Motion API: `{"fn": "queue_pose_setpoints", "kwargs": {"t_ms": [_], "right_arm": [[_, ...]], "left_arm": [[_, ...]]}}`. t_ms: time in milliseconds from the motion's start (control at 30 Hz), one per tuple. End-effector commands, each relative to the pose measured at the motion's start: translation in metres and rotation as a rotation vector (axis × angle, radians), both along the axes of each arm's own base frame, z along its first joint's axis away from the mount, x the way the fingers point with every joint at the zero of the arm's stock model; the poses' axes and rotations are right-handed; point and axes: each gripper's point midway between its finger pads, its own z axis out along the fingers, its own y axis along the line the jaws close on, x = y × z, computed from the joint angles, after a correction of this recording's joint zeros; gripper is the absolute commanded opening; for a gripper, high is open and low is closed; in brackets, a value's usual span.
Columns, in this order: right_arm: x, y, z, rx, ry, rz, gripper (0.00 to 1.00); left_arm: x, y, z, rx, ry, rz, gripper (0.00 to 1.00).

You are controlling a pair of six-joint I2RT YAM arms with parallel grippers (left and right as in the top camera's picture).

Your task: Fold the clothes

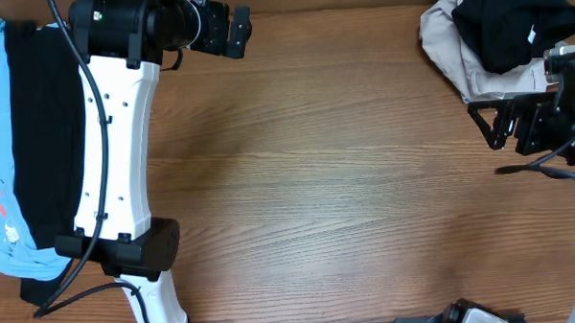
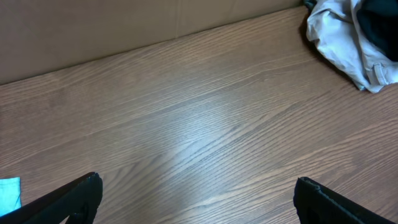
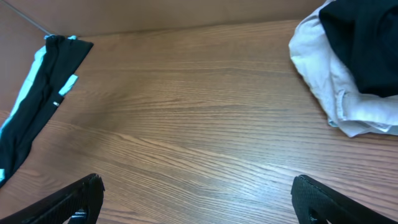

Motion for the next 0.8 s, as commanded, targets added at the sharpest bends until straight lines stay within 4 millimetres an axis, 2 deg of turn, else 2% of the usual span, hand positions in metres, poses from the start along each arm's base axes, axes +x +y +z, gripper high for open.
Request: {"fn": "queue_pose_setpoints", "kwargs": {"t_ms": [0, 200, 767], "right_arm": [[0.004, 0.006, 0.0, 0.03, -0.009, 0.038, 1.0], [0.012, 0.004, -0.001, 0.034, -0.022, 0.045, 1.0], [0.015, 0.005, 0.004, 0.034, -0.055, 0.056, 1.0]], "left_arm": [[0.002, -0.001, -0.006, 0.015, 0.006, -0.016, 1.0], [0.002, -0.001, -0.006, 0.015, 0.006, -0.016, 1.0], [0.002, -0.001, -0.006, 0.015, 0.007, -0.016, 1.0]]}}
